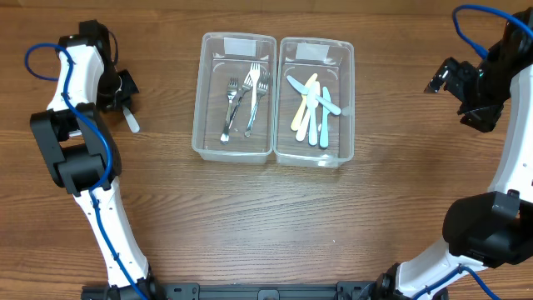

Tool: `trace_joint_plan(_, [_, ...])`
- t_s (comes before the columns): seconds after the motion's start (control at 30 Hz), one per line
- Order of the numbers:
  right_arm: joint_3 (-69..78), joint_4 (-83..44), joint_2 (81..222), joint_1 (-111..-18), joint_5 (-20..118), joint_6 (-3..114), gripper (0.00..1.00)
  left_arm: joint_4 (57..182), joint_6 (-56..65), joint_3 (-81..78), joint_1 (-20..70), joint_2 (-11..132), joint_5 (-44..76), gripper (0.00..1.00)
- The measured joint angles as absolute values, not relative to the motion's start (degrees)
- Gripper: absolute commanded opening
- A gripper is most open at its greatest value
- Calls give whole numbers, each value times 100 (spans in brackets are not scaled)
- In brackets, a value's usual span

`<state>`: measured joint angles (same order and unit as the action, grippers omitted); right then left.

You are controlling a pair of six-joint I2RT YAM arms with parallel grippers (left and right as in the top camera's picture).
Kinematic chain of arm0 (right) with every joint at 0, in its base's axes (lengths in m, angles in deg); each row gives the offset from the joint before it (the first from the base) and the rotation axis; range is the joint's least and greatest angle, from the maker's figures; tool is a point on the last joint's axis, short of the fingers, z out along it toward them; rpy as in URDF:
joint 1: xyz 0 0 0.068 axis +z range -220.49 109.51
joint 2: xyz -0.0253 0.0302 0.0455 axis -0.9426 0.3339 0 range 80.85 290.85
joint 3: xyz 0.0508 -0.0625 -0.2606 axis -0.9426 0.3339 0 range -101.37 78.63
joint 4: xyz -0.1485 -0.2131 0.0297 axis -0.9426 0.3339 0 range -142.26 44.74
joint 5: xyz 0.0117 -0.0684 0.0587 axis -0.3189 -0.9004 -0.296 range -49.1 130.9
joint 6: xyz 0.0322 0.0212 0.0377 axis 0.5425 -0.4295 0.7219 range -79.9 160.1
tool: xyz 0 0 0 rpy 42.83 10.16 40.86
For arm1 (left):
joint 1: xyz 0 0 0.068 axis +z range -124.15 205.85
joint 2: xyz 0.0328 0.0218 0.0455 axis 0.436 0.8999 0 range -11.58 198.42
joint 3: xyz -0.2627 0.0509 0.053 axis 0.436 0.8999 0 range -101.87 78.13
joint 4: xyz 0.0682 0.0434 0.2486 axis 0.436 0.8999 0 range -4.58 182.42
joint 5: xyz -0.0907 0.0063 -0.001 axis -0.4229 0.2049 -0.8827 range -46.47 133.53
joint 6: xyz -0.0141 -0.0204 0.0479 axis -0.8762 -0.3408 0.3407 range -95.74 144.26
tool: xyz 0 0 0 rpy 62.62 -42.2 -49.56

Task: Pack container
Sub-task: 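Carry white fork into left container and release it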

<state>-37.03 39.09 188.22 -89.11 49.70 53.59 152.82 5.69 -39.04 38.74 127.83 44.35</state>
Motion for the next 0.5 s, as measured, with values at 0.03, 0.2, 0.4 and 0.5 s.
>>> trace_joint_plan(0.03, [-3703,3894,18822,-8911,4972,5357,100,15407,618,-3930,3874,12783,4407,4])
trace_joint_plan(0.2, [-3703,3841,18822,-8911,4972,5361,100,16335,1131,-4422,3780,12648,4020,4])
trace_joint_plan(0.4, [-3703,3765,18822,-8911,4972,5359,100,16565,1383,-4920,2964,11293,3834,4])
trace_joint_plan(0.5, [-3703,3719,18822,-8911,4970,5359,100,16491,1413,-5077,2289,10738,3795,4])
